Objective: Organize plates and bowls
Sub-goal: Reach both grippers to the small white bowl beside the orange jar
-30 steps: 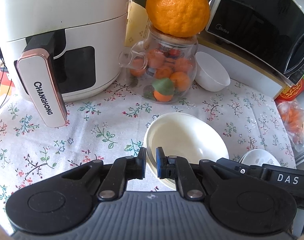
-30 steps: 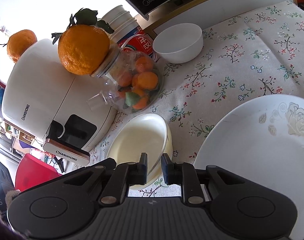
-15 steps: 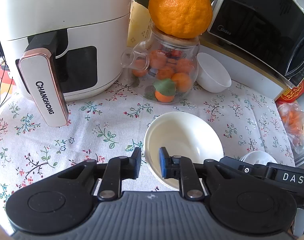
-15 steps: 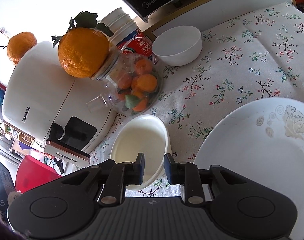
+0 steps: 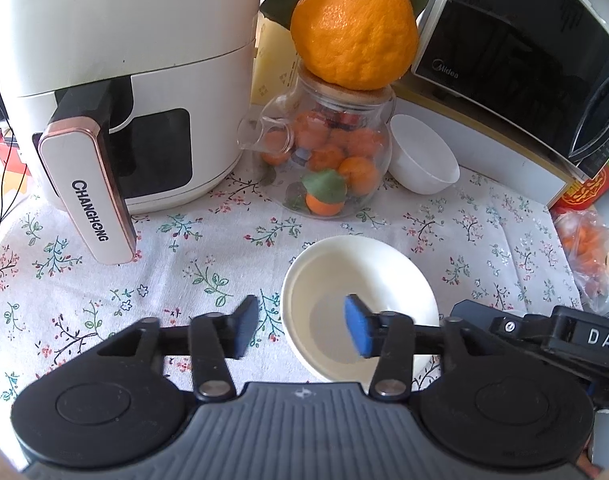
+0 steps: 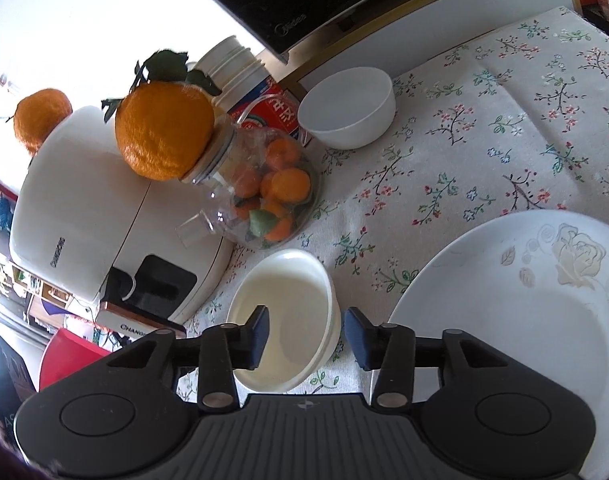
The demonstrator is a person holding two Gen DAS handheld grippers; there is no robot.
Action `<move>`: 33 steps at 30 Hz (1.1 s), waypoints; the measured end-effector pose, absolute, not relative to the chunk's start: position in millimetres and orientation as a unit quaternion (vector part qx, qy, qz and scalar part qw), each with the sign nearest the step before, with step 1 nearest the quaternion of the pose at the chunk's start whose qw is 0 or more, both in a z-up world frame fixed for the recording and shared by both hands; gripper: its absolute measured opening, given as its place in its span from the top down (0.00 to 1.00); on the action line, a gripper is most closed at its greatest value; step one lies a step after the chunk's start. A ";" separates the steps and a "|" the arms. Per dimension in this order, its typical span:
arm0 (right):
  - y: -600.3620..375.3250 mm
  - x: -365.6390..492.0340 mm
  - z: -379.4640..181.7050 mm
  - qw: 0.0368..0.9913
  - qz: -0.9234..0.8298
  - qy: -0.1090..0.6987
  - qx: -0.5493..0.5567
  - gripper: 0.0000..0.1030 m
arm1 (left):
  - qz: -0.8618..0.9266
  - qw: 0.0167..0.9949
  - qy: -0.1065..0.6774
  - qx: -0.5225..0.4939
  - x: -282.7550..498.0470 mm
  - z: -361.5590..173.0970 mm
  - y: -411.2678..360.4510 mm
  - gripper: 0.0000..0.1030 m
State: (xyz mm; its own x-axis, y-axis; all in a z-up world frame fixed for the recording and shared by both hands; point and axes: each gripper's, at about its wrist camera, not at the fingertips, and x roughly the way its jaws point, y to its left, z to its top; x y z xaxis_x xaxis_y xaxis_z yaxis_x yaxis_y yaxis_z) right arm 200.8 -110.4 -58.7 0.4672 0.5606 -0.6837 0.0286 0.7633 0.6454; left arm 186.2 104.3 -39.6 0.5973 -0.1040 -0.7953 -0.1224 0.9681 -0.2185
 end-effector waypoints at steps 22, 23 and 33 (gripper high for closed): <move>-155.8 266.1 -45.4 0.822 0.105 0.476 0.295 0.21 | 0.013 0.892 0.448 -0.062 247.7 -14.3 49.0 0.02; -158.2 272.3 -47.0 0.821 0.101 0.476 0.298 0.21 | 0.010 0.892 0.448 -0.065 252.9 -15.0 46.3 0.02; -178.2 329.7 -65.6 0.820 0.077 0.478 0.307 0.21 | 0.002 0.880 0.447 -0.159 299.1 -38.4 25.0 0.05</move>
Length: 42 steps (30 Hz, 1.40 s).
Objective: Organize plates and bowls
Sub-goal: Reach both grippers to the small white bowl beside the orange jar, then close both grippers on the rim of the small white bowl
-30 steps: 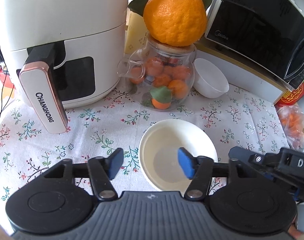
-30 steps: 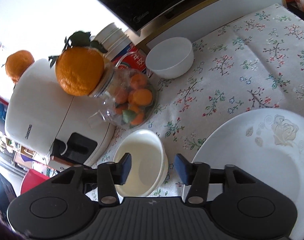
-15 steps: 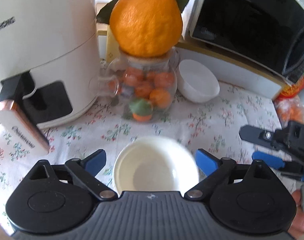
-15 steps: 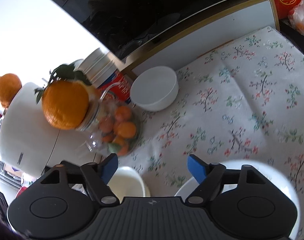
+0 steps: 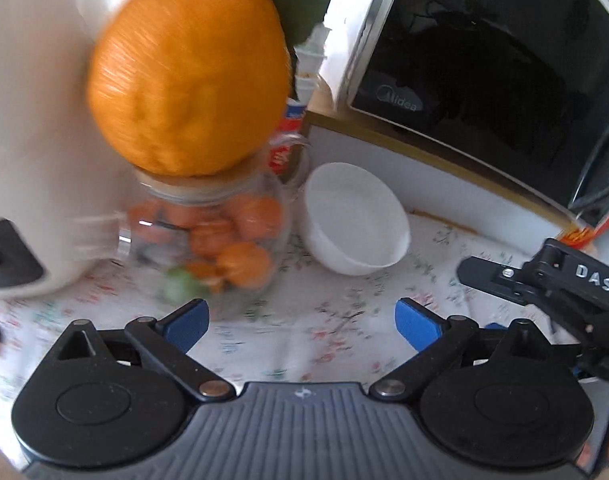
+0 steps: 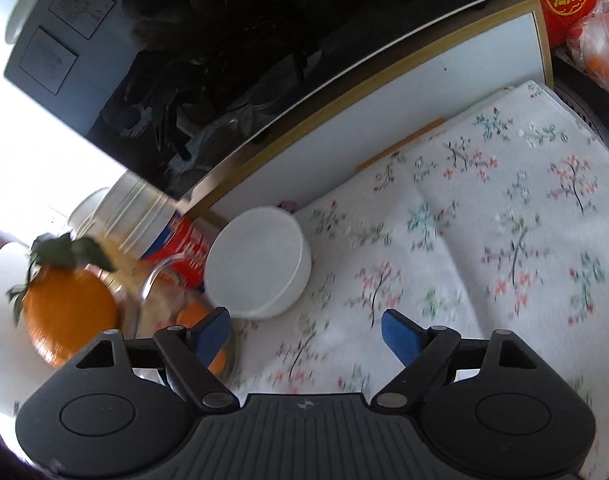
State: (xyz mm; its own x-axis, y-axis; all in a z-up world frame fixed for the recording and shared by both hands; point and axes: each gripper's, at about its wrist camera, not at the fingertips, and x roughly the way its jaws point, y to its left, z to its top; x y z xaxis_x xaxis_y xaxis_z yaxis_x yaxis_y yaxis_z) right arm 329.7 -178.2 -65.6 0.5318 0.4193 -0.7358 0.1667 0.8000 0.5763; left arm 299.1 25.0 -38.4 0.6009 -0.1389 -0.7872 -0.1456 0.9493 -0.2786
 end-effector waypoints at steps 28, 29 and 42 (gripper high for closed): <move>-165.5 403.2 -127.0 0.795 0.107 0.485 0.349 0.63 | 0.030 0.871 0.413 -0.265 352.9 -85.0 5.0 0.60; -164.3 404.0 -128.0 0.795 0.109 0.484 0.348 0.65 | 0.029 0.871 0.413 -0.265 354.3 -86.5 3.9 0.61; -153.1 406.2 -131.0 0.801 0.081 0.495 0.328 0.94 | 0.021 0.856 0.432 -0.284 348.9 -87.4 15.0 0.75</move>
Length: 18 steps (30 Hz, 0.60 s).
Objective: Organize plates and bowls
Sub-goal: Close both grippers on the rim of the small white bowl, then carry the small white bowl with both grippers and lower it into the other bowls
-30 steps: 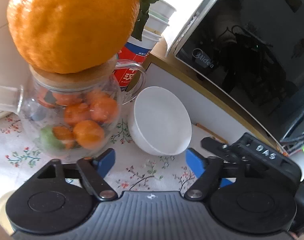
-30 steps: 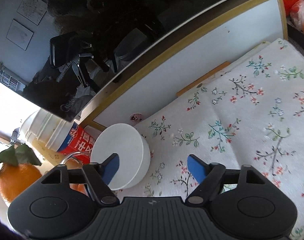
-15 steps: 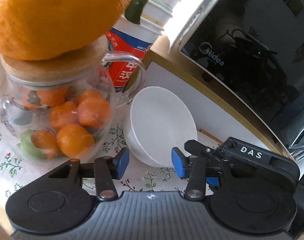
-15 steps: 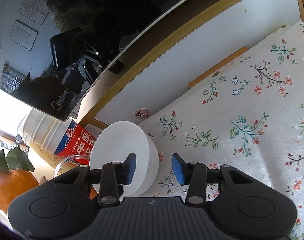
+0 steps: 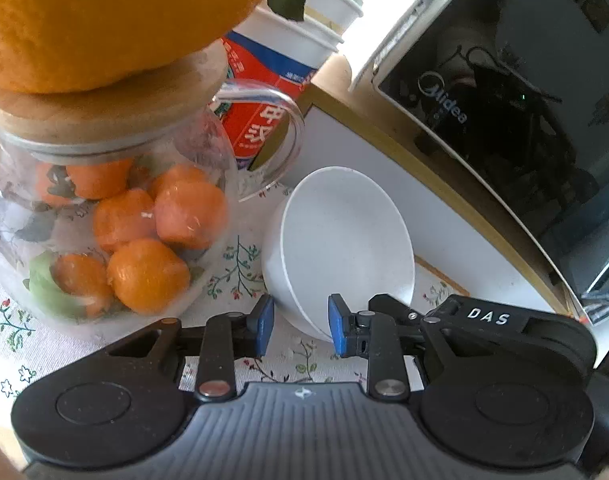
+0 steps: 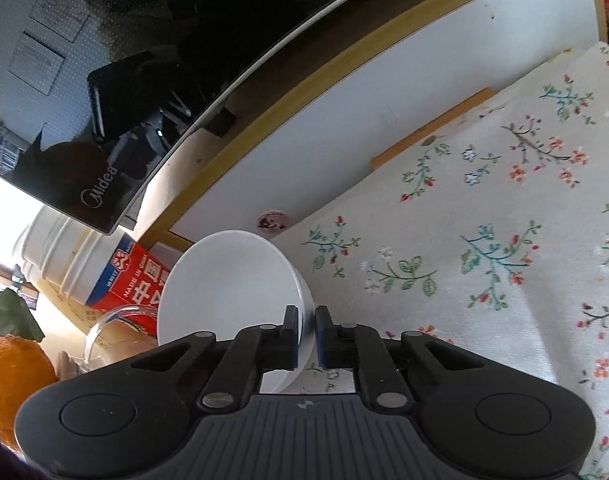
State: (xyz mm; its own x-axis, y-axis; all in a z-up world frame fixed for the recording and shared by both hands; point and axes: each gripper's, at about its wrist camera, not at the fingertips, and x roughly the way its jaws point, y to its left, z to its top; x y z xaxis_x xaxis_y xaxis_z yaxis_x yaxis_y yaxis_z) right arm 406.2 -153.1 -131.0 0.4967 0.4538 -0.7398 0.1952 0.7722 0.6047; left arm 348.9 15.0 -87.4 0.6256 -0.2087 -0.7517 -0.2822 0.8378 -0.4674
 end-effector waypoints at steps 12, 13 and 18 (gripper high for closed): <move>-169.1 395.5 -108.6 0.806 0.051 0.530 0.259 0.94 | 0.007 0.861 0.447 -0.244 353.0 -84.0 7.3 0.79; -171.7 393.6 -108.6 0.803 0.050 0.533 0.261 0.94 | 0.006 0.863 0.447 -0.233 353.5 -84.7 4.4 0.84; -180.5 383.1 -108.1 0.798 0.044 0.539 0.267 0.94 | 0.001 0.871 0.446 -0.207 347.8 -80.0 -2.7 0.89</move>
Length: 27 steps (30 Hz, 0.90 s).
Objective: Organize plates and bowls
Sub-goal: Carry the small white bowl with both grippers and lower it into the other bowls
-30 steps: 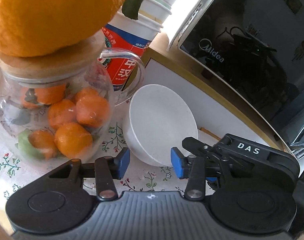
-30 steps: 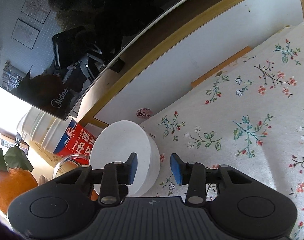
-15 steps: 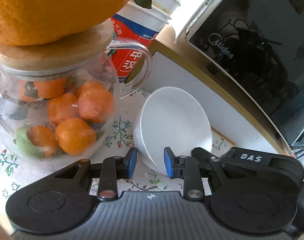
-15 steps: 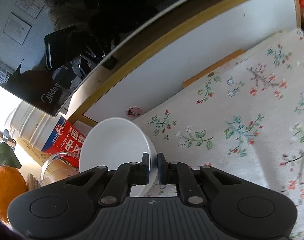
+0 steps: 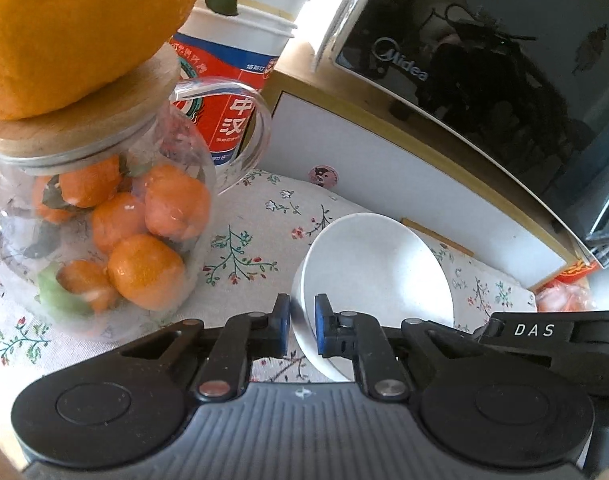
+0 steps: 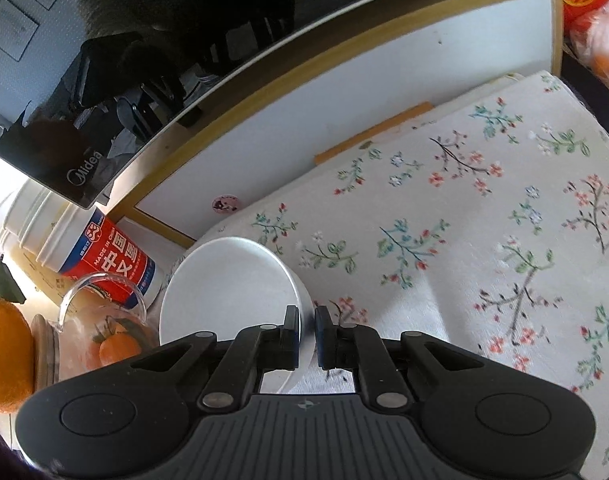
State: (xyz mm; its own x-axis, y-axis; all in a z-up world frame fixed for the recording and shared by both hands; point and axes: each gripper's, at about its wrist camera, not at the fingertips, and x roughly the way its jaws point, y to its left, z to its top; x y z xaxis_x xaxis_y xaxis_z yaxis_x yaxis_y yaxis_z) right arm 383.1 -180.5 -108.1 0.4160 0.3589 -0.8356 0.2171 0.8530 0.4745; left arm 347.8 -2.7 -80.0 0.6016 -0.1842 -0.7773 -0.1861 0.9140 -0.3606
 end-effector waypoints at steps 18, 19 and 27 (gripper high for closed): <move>-190.7 302.7 -34.9 0.803 0.055 0.513 0.298 0.92 | -0.030 0.881 0.440 -0.170 267.1 -4.9 2.1 0.90; -190.2 296.8 -31.5 0.803 0.055 0.513 0.298 0.91 | -0.031 0.881 0.441 -0.170 260.4 -1.6 3.5 0.90; -177.2 252.9 -7.4 0.806 0.064 0.507 0.299 0.89 | -0.038 0.880 0.443 -0.166 221.7 8.8 18.0 0.90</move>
State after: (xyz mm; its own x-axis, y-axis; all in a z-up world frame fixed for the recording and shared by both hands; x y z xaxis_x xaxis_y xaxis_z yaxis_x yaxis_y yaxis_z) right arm 252.9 -177.2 -7.4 0.4784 0.4068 -0.7782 0.1995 0.8127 0.5475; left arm 221.7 18.0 8.8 0.6041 -0.2143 -0.7675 -0.0796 0.9421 -0.3257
